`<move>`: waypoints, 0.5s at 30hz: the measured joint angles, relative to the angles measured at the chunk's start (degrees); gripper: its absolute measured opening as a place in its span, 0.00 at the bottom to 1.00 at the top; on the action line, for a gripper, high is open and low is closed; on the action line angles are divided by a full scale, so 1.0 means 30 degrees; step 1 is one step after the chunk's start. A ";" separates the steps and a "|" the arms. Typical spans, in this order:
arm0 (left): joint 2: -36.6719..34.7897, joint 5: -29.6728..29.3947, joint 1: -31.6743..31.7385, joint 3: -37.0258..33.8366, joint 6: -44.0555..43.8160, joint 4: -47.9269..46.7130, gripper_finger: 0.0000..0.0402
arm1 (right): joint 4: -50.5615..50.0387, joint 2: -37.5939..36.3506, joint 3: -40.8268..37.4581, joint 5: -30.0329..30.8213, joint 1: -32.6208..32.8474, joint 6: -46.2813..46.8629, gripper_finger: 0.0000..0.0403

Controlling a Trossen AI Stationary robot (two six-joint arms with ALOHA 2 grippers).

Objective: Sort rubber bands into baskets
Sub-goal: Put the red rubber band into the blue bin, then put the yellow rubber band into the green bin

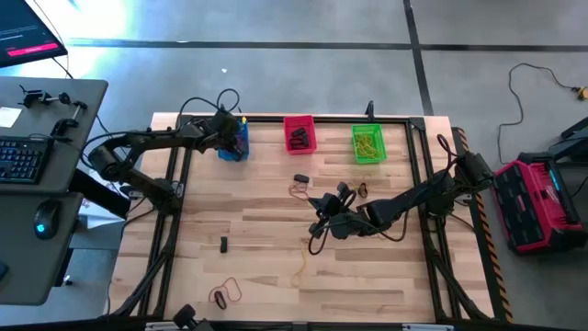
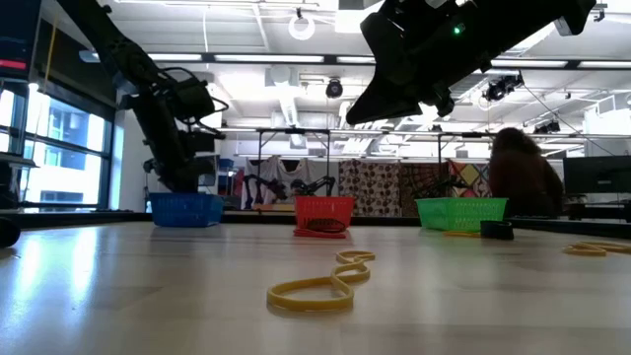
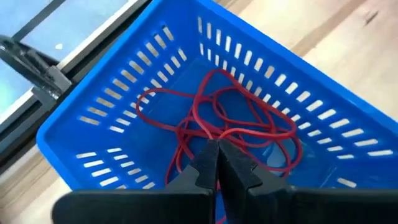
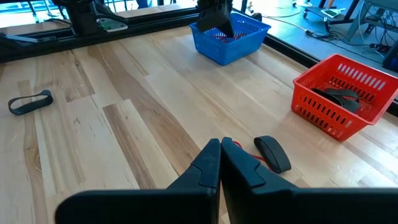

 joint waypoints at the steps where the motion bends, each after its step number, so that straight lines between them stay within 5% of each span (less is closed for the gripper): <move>1: 0.0000 0.0000 -0.0028 -0.0001 0.0221 0.0009 0.00 | 0.0000 0.0000 0.0000 0.0000 0.0006 -0.0009 0.00; 15: -0.1295 -0.0175 -0.1040 0.0017 0.1929 0.0427 0.18 | 0.0000 -0.0015 0.0000 -0.0153 0.0002 -0.0022 0.00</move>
